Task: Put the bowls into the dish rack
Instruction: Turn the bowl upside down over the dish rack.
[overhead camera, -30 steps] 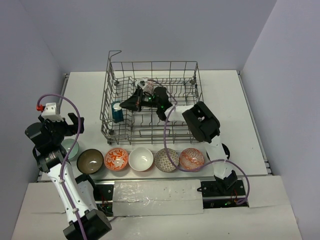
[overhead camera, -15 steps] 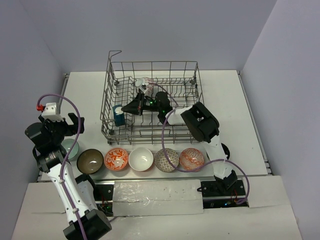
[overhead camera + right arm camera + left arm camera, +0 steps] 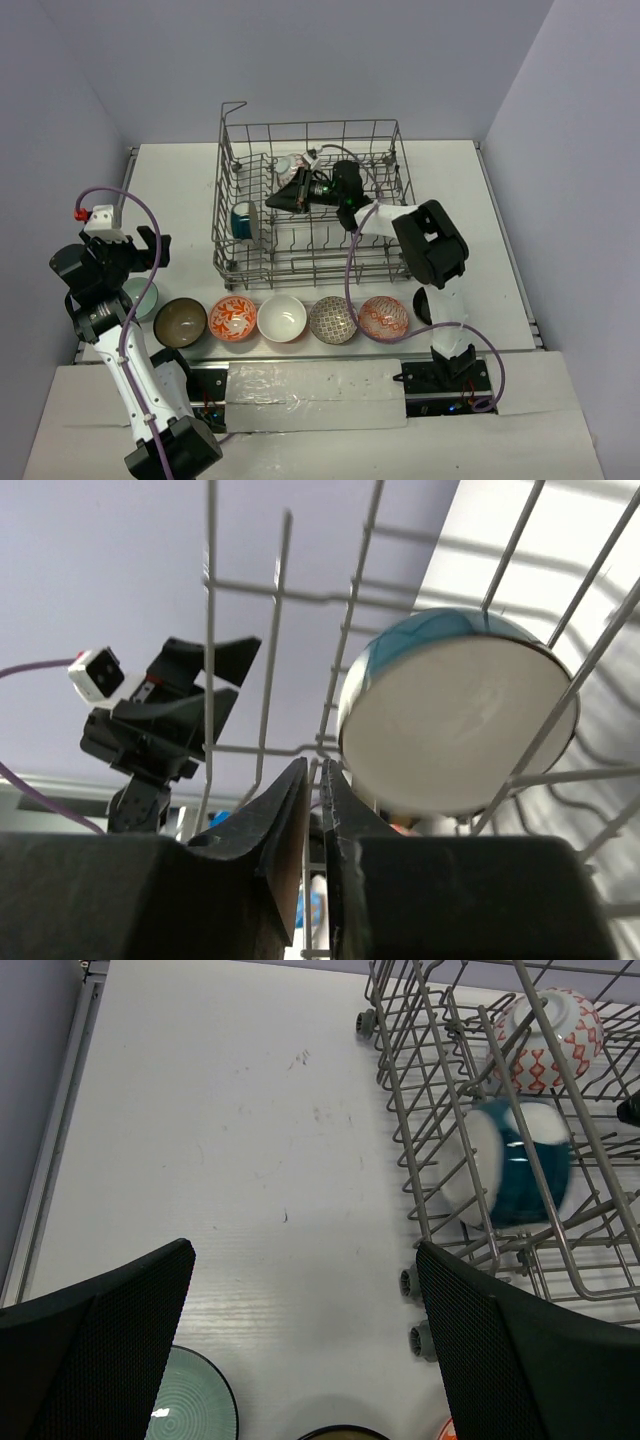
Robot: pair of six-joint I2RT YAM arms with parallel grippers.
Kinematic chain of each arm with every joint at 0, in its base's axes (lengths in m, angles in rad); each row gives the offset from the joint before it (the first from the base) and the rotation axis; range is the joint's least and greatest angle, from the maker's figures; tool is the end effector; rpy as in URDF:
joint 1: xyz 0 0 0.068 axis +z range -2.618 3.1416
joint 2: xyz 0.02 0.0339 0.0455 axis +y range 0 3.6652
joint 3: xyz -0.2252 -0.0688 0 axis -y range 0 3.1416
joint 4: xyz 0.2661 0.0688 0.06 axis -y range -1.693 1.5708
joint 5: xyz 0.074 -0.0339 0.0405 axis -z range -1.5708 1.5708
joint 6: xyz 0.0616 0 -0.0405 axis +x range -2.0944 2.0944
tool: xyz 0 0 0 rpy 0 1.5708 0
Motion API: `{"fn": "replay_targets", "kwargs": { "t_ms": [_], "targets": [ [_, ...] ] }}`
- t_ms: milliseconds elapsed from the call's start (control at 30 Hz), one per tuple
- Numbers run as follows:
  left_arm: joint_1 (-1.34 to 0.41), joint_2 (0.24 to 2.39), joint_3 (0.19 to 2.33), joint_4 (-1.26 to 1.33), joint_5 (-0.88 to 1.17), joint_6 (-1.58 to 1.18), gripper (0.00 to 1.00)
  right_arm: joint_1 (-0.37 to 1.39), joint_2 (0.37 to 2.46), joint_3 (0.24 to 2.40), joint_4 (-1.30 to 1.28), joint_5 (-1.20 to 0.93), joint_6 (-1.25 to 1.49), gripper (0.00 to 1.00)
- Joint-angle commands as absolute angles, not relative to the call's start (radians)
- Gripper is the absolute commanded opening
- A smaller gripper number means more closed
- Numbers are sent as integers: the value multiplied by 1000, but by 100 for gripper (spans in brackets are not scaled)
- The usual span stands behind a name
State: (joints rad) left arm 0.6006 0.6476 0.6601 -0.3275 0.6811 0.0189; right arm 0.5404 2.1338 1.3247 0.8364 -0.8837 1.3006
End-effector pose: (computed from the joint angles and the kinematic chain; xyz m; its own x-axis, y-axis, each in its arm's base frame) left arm 0.2047 0.0932 0.2749 -0.2545 -0.1566 -0.9543 0.0597 0.9824 -0.1771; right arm 0.3874 0.2879 0.1559 -0.9469 0.1448 -0.2872 -0.2865 0.0255 0.9577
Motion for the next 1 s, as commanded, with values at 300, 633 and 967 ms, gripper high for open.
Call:
{"fn": "replay_targets", "kwargs": {
  "t_ms": [300,633,967],
  "targets": [
    [606,652,658,-321,719,40,99,545,2085,1436,625,-911,1097,20],
    [606,647,660,-324,722,38,99,577,2046,1682,21,-832,621,24],
    [604,649,661,-325,724,38,99,632,2063,1795,-138,-779,502,27]
  ]
}}
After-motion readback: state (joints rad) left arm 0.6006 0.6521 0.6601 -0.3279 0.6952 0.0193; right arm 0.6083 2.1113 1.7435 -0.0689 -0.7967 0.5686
